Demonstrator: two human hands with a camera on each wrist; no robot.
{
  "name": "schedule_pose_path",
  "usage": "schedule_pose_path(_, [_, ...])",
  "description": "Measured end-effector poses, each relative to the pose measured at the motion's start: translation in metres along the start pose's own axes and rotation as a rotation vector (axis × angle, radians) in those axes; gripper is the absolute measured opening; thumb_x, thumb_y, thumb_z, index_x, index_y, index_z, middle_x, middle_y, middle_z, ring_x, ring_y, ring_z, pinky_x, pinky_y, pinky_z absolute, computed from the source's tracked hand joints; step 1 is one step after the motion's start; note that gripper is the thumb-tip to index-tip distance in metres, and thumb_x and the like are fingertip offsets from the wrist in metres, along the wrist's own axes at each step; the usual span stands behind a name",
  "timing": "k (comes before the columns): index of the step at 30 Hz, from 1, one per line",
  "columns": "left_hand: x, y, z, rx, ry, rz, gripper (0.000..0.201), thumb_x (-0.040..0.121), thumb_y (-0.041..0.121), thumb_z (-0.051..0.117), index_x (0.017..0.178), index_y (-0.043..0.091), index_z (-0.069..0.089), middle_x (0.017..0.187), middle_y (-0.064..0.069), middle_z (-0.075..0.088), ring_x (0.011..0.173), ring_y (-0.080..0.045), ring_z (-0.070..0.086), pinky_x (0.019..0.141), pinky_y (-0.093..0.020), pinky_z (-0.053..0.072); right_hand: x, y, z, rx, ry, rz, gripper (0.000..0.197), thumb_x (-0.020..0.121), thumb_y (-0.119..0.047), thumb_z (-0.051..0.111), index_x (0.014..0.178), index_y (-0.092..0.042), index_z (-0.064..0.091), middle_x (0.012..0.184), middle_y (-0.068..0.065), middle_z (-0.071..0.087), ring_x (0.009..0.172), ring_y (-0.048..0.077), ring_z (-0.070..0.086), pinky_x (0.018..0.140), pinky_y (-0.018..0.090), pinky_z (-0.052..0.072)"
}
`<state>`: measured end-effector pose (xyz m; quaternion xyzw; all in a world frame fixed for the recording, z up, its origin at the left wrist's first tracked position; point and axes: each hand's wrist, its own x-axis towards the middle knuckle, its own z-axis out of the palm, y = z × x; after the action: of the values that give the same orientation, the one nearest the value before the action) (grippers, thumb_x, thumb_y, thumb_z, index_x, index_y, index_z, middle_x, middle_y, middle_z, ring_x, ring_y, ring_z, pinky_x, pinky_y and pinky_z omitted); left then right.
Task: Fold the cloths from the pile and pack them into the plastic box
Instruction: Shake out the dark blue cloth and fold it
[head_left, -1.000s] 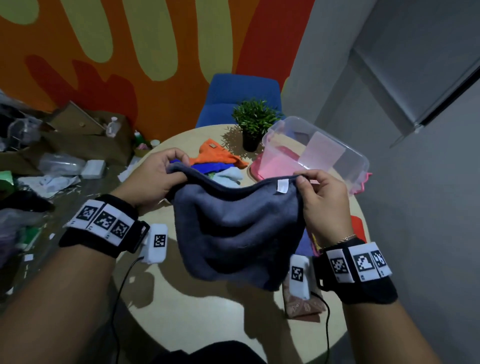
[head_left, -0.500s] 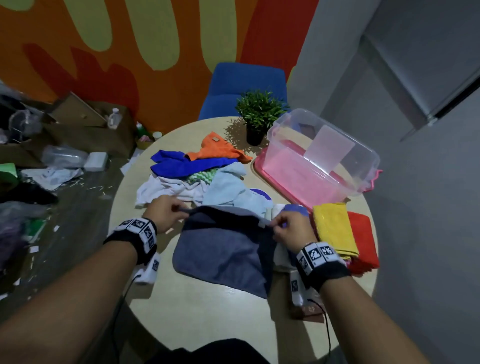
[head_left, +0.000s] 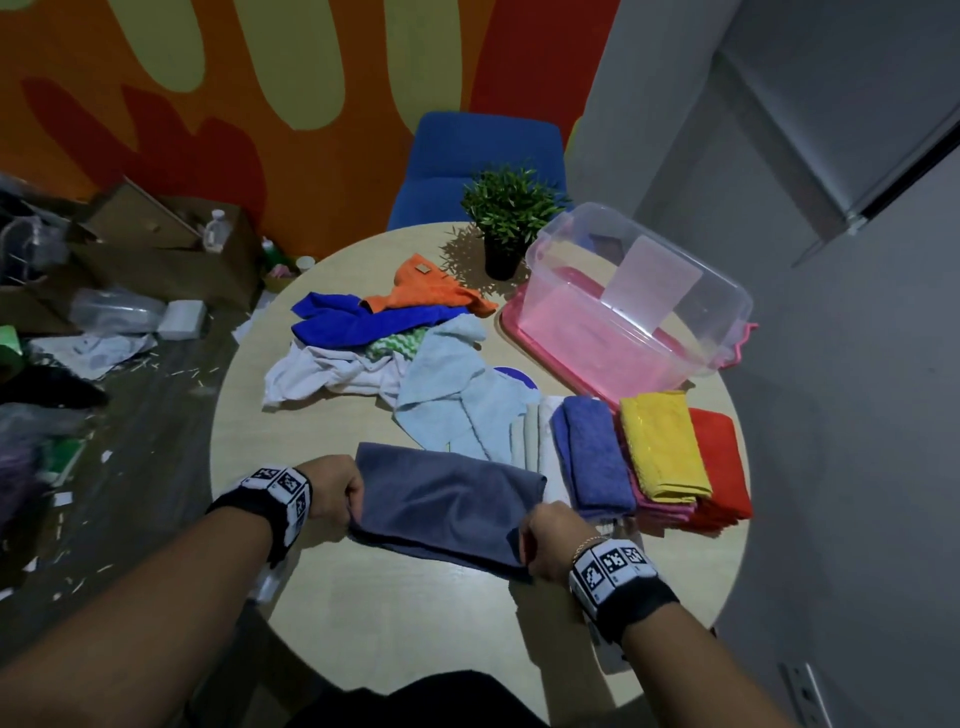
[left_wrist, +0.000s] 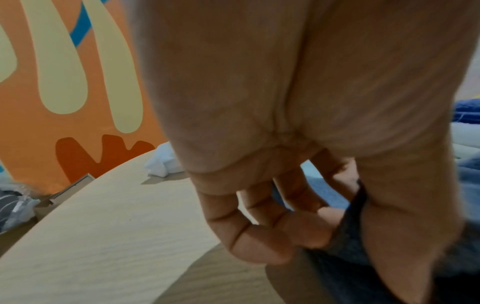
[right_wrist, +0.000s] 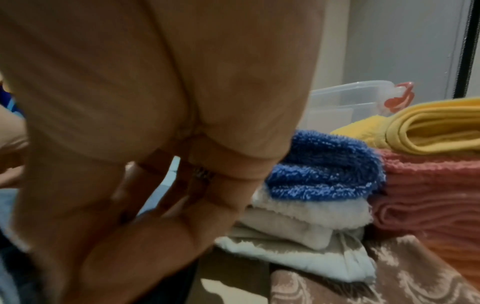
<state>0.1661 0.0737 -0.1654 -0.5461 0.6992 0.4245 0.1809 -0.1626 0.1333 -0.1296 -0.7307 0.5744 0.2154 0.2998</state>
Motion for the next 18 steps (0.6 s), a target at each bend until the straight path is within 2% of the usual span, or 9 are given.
schedule_pose_path(2, [-0.002, 0.001, -0.001, -0.013, -0.089, -0.016, 0.02, 0.067, 0.014, 0.084, 0.08, 0.029, 0.08, 0.074, 0.017, 0.07, 0.068, 0.0, 0.061, 0.069, -0.016, 0.05, -0.002, 0.0, 0.005, 0.029, -0.081, 0.051, 0.033, 0.067, -0.038, 0.087, 0.083, -0.013, 0.074, 0.085, 0.008, 0.072, 0.078, 0.024, 0.07, 0.069, 0.032, 0.059])
schedule_pose_path(4, [-0.003, 0.006, -0.007, -0.071, -0.079, -0.02, 0.021, 0.065, 0.025, 0.088, 0.084, 0.027, 0.08, 0.07, 0.02, 0.068, 0.066, 0.002, 0.061, 0.072, -0.018, 0.051, 0.0, 0.004, 0.006, 0.085, 0.004, 0.099, 0.045, 0.068, -0.054, 0.08, 0.079, -0.013, 0.064, 0.08, 0.007, 0.066, 0.074, 0.024, 0.067, 0.059, 0.03, 0.051])
schedule_pose_path(6, [-0.001, 0.015, -0.014, -0.12, 0.102, -0.001, 0.011, 0.072, 0.028, 0.084, 0.08, 0.023, 0.078, 0.075, 0.016, 0.073, 0.073, -0.004, 0.066, 0.077, -0.023, 0.055, 0.006, 0.009, 0.003, 0.145, 0.224, 0.138, 0.038, 0.081, -0.049, 0.071, 0.088, -0.015, 0.056, 0.087, 0.009, 0.063, 0.084, 0.027, 0.065, 0.064, 0.029, 0.044])
schedule_pose_path(8, [0.004, 0.028, -0.016, -0.114, 0.319, 0.015, 0.005, 0.083, 0.023, 0.072, 0.082, 0.019, 0.075, 0.083, 0.006, 0.075, 0.077, -0.013, 0.067, 0.077, -0.026, 0.053, 0.011, 0.01, -0.001, 0.258, 0.41, 0.218, 0.036, 0.086, -0.041, 0.068, 0.104, -0.015, 0.051, 0.099, 0.012, 0.063, 0.094, 0.033, 0.063, 0.07, 0.033, 0.045])
schedule_pose_path(9, [0.006, 0.038, -0.015, -0.108, 0.386, 0.034, 0.007, 0.087, 0.02, 0.067, 0.084, 0.019, 0.073, 0.087, 0.003, 0.074, 0.078, -0.015, 0.065, 0.075, -0.026, 0.05, 0.015, 0.009, -0.002, 0.292, 0.448, 0.239, 0.038, 0.087, -0.039, 0.068, 0.109, -0.014, 0.05, 0.103, 0.014, 0.062, 0.097, 0.035, 0.062, 0.074, 0.036, 0.047])
schedule_pose_path(11, [0.012, 0.058, -0.009, -0.113, 0.434, 0.118, 0.011, 0.09, 0.017, 0.061, 0.089, 0.023, 0.069, 0.092, 0.003, 0.074, 0.084, -0.016, 0.066, 0.076, -0.024, 0.048, 0.021, 0.005, -0.003, 0.252, 0.443, 0.255, 0.034, 0.09, -0.034, 0.065, 0.112, -0.012, 0.051, 0.105, 0.015, 0.063, 0.098, 0.036, 0.063, 0.078, 0.04, 0.052])
schedule_pose_path(14, [0.019, 0.091, 0.0, -0.19, 0.436, 0.281, 0.02, 0.091, 0.014, 0.059, 0.104, 0.027, 0.066, 0.097, 0.004, 0.072, 0.093, -0.016, 0.067, 0.088, -0.035, 0.054, 0.021, -0.006, -0.005, 0.124, 0.417, 0.25, 0.019, 0.094, -0.025, 0.053, 0.106, -0.012, 0.059, 0.108, 0.013, 0.064, 0.097, 0.036, 0.064, 0.076, 0.039, 0.053])
schedule_pose_path(16, [0.02, 0.111, 0.001, -0.157, 0.452, 0.381, 0.043, 0.089, 0.016, 0.065, 0.13, 0.028, 0.057, 0.117, 0.009, 0.065, 0.113, -0.014, 0.056, 0.102, -0.037, 0.047, 0.017, -0.011, -0.01, 0.127, 0.491, 0.141, 0.016, 0.093, -0.03, 0.055, 0.1, -0.016, 0.06, 0.106, 0.005, 0.058, 0.094, 0.03, 0.061, 0.07, 0.034, 0.046])
schedule_pose_path(18, [0.015, 0.128, -0.005, -0.062, 0.44, 0.441, 0.068, 0.087, 0.025, 0.071, 0.147, 0.035, 0.04, 0.134, 0.012, 0.055, 0.127, -0.01, 0.042, 0.109, -0.034, 0.036, 0.011, -0.016, -0.019, 0.264, 0.602, -0.065, 0.01, 0.089, -0.03, 0.061, 0.092, -0.02, 0.06, 0.099, -0.003, 0.053, 0.091, 0.021, 0.057, 0.071, 0.033, 0.044])
